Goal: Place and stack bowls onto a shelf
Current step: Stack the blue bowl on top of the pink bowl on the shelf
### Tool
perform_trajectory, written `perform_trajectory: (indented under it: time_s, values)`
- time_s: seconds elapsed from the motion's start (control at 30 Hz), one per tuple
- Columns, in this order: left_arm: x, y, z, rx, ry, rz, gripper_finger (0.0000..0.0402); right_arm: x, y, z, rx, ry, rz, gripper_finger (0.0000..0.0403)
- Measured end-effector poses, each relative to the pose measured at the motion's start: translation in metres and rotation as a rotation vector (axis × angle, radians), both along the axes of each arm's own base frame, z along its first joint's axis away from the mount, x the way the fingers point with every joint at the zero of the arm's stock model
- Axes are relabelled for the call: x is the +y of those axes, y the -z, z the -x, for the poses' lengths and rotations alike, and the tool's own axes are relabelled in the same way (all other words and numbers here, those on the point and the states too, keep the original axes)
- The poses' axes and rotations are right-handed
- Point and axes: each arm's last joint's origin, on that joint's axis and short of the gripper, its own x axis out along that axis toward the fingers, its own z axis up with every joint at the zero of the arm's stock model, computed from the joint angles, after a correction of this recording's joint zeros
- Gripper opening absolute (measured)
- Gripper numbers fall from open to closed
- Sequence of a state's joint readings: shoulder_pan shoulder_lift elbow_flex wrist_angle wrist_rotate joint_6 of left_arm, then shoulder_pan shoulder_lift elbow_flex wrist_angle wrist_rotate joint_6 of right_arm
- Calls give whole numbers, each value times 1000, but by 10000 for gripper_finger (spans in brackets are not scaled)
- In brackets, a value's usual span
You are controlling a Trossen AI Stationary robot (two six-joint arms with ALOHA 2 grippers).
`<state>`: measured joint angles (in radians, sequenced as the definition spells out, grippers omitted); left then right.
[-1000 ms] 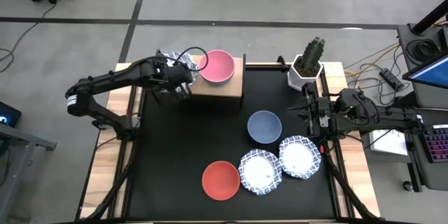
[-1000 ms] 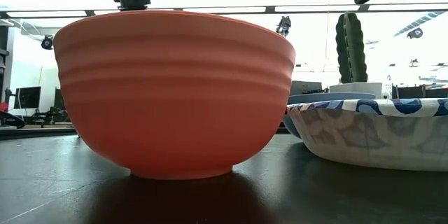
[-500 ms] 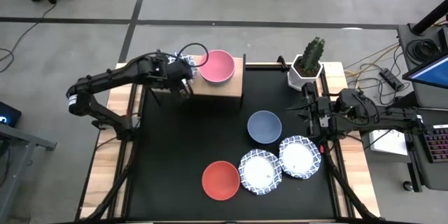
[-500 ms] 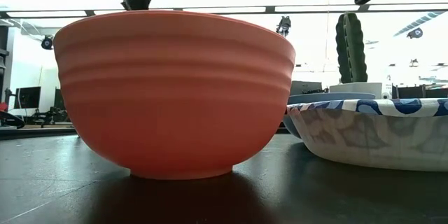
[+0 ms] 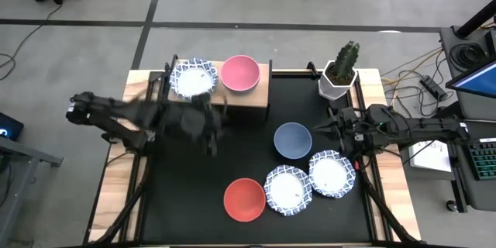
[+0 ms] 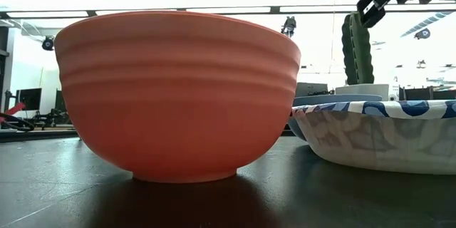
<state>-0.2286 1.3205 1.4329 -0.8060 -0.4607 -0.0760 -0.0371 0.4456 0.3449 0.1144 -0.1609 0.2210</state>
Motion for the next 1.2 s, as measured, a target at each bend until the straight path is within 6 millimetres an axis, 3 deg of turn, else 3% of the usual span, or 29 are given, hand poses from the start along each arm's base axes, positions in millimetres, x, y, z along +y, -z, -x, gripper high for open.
perform_trajectory:
  time_s: [0.17, 0.27, 0.43, 0.53, 0.8, 0.97, 1.2]
  values:
    - [-59, 39, -4, -73, 347, -182, 151, 8, 10, -11, 18, 22, -53, 9]
    - [-68, 58, -1, -107, 420, -246, 151, 14, 12, -17, 38, 45, -57, 9]
    - [-49, 65, 14, -123, 370, -238, 150, 24, 4, -30, 63, 42, -60, 9]
    - [-35, 67, 26, -132, 340, -244, 142, 26, -13, -39, 42, 57, -74, 9]
    - [-5, 58, 56, -225, 123, -279, 119, 26, -46, -57, 370, 200, -76, 9]
    - [0, 58, 64, -245, 31, -295, 115, 25, -59, -65, 605, 290, -26, 9]
    - [0, 69, 65, -212, 38, -306, 115, 29, -67, -89, 750, 262, -2, 32]
